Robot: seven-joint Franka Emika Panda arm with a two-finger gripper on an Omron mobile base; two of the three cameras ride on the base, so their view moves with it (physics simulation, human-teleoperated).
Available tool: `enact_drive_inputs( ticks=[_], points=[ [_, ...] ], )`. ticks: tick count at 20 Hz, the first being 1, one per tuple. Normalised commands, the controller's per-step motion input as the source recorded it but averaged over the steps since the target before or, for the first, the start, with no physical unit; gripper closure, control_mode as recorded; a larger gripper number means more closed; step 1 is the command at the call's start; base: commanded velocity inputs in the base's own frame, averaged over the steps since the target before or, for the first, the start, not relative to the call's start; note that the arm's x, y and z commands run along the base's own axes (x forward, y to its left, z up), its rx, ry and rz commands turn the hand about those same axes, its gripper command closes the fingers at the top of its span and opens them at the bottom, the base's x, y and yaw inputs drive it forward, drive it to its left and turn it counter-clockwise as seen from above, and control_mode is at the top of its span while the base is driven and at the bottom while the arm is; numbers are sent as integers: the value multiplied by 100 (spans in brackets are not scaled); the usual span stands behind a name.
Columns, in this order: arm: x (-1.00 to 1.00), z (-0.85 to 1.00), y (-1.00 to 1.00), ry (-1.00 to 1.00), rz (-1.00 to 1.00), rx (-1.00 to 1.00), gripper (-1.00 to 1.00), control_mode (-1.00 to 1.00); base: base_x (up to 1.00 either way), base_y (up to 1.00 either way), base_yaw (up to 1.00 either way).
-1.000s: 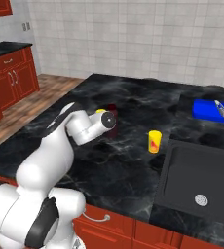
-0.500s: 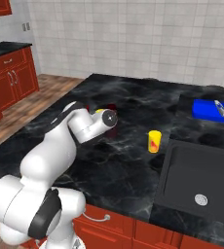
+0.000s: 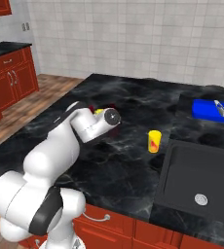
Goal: Place the drinks on the dining counter in a tight cluster.
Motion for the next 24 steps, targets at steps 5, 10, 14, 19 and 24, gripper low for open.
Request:
enact_drive_inputs(
  ticks=[5,10,14,19,24],
  points=[
    [1,-1,-42,0,-2,2,100,-100,0,0,0],
    [16,-5,-35,0,-3,0,100,-100,0,0,0],
    [27,-10,-30,0,-3,0,100,-100,0,0,0],
    [26,-16,-27,0,0,0,100,-100,0,0,0],
    [37,-14,-15,0,0,0,100,-100,0,0,0]
  ],
)
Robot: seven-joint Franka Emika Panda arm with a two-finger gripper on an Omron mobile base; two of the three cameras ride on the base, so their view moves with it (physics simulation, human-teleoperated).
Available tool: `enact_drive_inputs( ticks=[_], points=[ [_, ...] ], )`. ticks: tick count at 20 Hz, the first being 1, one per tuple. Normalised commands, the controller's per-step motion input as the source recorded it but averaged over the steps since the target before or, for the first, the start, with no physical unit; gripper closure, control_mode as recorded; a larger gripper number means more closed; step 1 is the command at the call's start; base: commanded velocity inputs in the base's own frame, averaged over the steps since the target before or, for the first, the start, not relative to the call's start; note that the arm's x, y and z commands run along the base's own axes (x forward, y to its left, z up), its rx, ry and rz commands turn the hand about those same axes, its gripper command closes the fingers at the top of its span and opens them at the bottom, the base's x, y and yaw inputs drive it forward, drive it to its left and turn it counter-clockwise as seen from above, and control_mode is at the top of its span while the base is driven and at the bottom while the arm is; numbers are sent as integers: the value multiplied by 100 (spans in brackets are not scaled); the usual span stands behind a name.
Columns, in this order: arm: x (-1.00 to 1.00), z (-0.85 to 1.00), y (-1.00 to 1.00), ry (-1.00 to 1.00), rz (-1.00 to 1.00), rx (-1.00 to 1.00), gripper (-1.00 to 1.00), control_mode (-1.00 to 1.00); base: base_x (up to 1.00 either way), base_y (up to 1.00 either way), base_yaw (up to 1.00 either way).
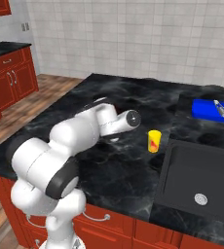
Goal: Place the drinks on the dining counter in a tight cluster.
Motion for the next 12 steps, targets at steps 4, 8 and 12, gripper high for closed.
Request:
enact_drive_inputs(
  ticks=[4,8,12],
  points=[
    [32,-16,-18,0,0,0,100,-100,0,0,0],
    [21,-22,-17,0,0,0,100,-100,0,0,0],
    [16,-26,-9,0,0,0,100,-100,0,0,0]
  ],
)
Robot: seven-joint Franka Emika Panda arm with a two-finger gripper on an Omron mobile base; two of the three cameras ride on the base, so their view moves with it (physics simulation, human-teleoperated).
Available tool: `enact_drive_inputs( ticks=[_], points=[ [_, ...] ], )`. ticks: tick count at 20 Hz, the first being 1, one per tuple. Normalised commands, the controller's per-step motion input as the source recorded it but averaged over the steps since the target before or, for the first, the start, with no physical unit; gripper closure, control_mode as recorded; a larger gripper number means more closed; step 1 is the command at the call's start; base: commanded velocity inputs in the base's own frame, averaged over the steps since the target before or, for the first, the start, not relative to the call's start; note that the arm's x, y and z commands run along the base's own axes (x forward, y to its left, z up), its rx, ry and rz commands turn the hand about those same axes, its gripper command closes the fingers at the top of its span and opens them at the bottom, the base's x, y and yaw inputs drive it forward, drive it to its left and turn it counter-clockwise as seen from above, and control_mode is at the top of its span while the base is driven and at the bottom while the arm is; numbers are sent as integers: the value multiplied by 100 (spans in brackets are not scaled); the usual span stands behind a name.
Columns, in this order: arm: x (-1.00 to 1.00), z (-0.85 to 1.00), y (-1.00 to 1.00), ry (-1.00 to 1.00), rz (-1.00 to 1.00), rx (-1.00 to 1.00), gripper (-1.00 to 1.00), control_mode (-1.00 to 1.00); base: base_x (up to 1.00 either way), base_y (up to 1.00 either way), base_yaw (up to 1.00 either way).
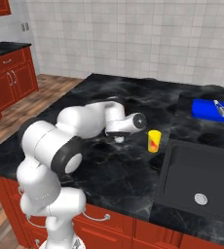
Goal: Place the drinks on the dining counter in a tight cluster.
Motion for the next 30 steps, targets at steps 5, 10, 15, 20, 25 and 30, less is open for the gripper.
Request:
enact_drive_inputs(
  ticks=[5,10,15,20,25,30],
  points=[
    [25,-14,-11,0,0,0,100,-100,0,0,0],
    [19,-15,-8,0,0,0,100,-100,0,0,0],
    [22,-11,-6,0,0,0,100,-100,0,0,0],
    [25,-10,0,0,0,0,100,-100,0,0,0],
    [23,-14,0,0,0,0,100,-100,0,0,0],
    [20,-18,-2,0,0,0,100,-100,0,0,0]
  ],
)
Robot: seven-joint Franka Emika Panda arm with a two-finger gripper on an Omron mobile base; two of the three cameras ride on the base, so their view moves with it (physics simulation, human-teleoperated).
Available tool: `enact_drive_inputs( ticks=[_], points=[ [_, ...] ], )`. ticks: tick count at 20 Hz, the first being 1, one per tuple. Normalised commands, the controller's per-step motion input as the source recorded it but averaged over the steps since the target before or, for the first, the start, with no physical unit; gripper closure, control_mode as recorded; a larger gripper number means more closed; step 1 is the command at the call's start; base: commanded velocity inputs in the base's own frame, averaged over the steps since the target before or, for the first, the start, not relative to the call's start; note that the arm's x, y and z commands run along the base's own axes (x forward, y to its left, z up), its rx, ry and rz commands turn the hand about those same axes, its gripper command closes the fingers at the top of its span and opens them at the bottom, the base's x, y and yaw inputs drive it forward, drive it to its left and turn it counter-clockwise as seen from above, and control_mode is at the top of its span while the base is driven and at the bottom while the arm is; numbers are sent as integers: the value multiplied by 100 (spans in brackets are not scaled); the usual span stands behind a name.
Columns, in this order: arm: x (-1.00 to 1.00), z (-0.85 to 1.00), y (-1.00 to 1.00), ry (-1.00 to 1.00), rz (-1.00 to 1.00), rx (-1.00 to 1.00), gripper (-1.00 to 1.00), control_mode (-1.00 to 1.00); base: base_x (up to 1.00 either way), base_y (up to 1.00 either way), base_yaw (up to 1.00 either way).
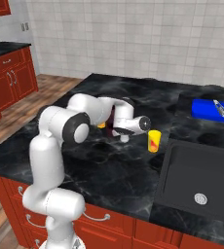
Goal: Place the drinks on the dining counter in a tight cluster.
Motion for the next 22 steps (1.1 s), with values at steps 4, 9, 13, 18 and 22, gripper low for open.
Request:
enact_drive_inputs(
  ticks=[4,9,13,18,22],
  points=[
    [16,-13,-5,0,0,0,100,-100,0,0,0],
    [13,-12,-4,0,0,0,100,-100,0,0,0],
    [9,-16,-1,0,0,0,100,-100,0,0,0],
    [0,-22,0,0,0,0,100,-100,0,0,0],
    [0,-22,0,0,0,0,-100,-100,0,0,0]
  ],
)
